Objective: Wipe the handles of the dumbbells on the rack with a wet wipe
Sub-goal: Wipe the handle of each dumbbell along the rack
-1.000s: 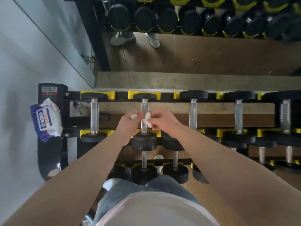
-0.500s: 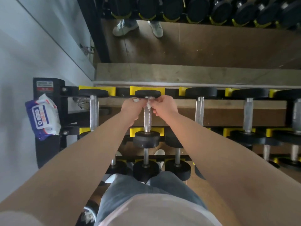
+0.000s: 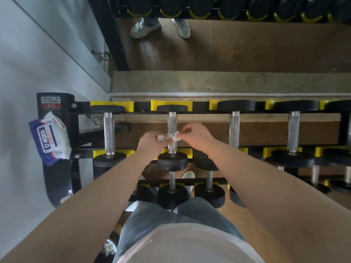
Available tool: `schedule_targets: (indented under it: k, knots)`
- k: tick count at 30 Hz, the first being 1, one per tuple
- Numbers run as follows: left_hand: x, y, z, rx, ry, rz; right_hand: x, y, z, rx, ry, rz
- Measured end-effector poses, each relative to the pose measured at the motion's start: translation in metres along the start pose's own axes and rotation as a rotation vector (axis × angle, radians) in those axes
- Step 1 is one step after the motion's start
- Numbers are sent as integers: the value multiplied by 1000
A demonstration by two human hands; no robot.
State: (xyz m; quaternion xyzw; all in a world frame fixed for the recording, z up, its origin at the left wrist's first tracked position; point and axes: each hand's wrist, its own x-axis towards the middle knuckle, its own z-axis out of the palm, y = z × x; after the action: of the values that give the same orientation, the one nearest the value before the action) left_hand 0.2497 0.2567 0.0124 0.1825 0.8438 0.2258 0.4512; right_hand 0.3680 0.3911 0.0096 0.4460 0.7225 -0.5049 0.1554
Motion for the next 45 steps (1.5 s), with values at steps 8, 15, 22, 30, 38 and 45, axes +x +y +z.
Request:
schedule_targets:
  k: [8,15,22,30,38,45]
  knots:
    - [23,22,-5,-245,113,-38,8,-16,4,143,196,-76]
    - [18,17,-8,38,22,64,-7,-8,11,-59,108,-141]
    - [-5,-5,1,402,-134,104,-21,2,21,-393,-127,-147]
    - [8,18,1,50,99,117,1,-13,10,97,249,-57]
    - [29,41,-3,-257,251,-3,14,-29,9,441,312,81]
    - [18,27,-2,-134,56,-21,-4,-13,18,328,232,-27]
